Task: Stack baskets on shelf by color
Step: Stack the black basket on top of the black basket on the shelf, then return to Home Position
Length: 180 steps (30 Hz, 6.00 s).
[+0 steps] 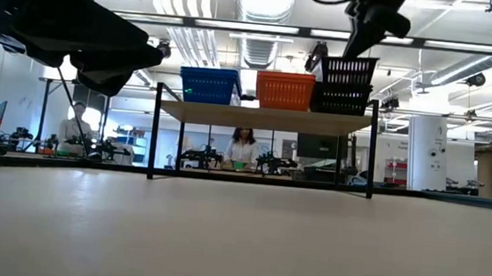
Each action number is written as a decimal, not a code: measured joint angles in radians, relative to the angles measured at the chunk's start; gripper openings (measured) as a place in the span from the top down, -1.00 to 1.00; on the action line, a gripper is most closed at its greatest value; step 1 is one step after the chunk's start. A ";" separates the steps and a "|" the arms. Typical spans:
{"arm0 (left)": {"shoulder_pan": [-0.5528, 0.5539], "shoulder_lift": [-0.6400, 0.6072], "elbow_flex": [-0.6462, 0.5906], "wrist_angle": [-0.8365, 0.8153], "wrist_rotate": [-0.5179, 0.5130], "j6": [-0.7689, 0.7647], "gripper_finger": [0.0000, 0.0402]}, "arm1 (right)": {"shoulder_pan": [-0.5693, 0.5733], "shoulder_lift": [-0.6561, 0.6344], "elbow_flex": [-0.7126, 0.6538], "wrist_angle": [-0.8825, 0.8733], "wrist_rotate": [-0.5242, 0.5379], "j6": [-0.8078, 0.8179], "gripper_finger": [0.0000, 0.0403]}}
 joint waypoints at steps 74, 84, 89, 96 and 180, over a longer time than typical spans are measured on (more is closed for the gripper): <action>0.000 0.000 0.006 0.001 0.001 -0.006 0.45 | -0.050 0.045 -0.077 0.030 -0.070 -0.034 0.77; 0.001 -0.032 0.007 0.035 0.000 -0.006 0.45 | -0.049 0.010 -0.027 0.038 -0.080 0.067 0.33; 0.017 -0.252 0.002 -0.022 -0.024 0.020 0.45 | -0.048 -0.090 -0.057 0.071 -0.362 0.229 0.28; 0.145 -0.757 0.037 -0.536 -0.038 0.102 0.50 | 0.038 -0.276 -0.325 0.273 -0.590 0.363 0.50; 0.682 -1.388 -0.369 -0.964 0.340 0.231 1.00 | 0.281 -1.052 -1.372 1.033 -0.507 0.707 0.96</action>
